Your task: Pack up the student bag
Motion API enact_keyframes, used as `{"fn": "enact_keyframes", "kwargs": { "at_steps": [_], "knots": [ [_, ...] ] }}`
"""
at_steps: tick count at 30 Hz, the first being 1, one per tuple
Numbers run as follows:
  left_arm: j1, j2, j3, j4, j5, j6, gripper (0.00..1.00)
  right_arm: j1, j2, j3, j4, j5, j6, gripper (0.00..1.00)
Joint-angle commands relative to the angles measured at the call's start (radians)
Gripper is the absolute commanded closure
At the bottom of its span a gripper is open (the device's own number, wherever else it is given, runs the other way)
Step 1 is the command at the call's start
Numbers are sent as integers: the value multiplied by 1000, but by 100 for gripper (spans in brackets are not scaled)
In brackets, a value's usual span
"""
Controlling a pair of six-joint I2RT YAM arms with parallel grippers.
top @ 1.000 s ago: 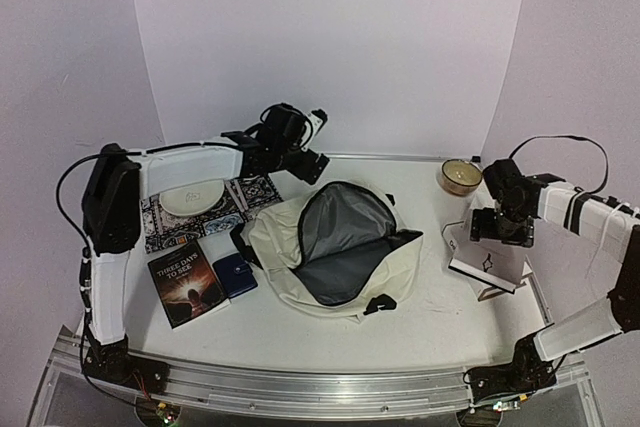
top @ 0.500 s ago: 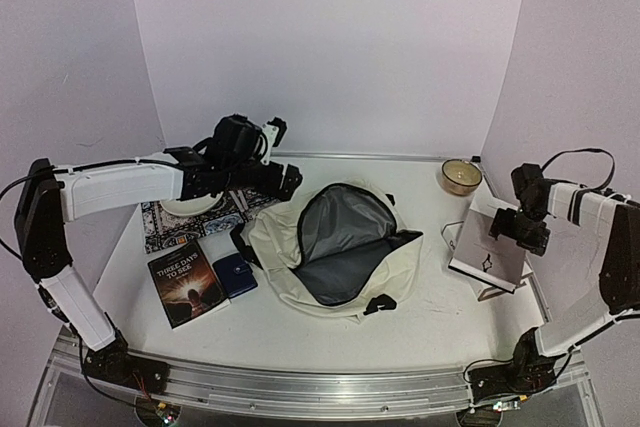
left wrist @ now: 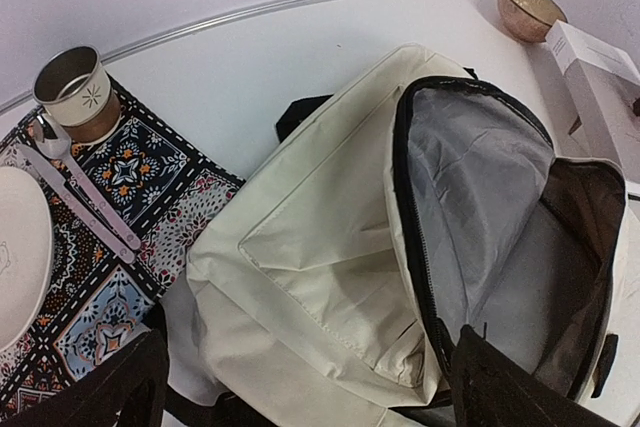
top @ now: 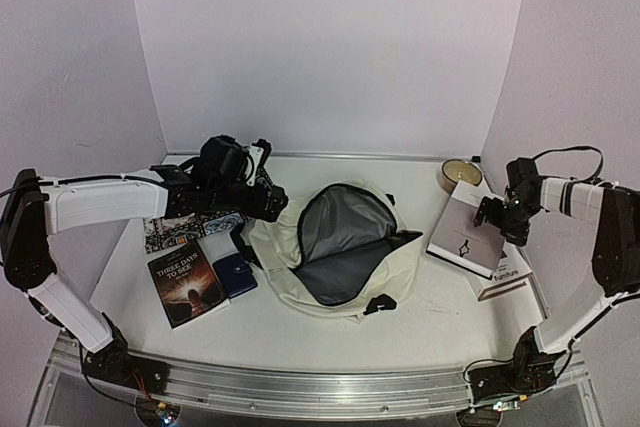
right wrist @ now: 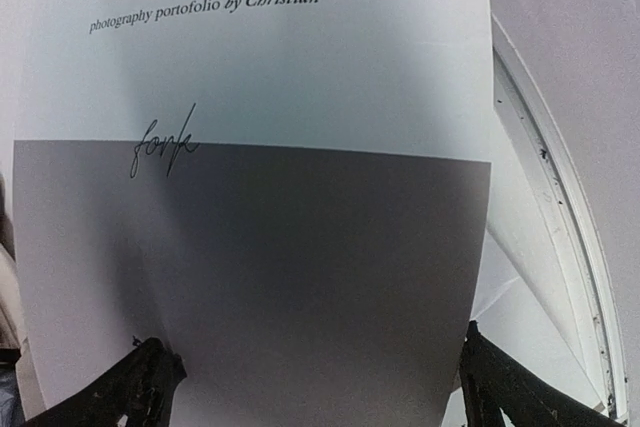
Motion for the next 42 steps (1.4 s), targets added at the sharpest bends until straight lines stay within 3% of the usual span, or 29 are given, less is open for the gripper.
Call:
{"fn": "enact_keyframes", "kwargs": {
  "at_steps": [1,7,17,25,36,42],
  "knots": [
    [3,-43,-20,25,13,-28,1,3,7,42,-91,-61,-38,2],
    [3,-62,-44,26,8,-41,1,50,-89,72,-167,45,-83,2],
    [10,-69,-76,21,-24,-57,1,415,-115,112,-306,421,-306,2],
    [42,-62,-80,-3,8,-82,1,640,-38,146,-418,559,-456,2],
    [67,-75,-95,-8,30,-91,1,725,160,342,-548,544,-498,2],
    [76,-79,-106,-10,32,-93,1,762,242,323,-570,661,-514,2]
  ]
}}
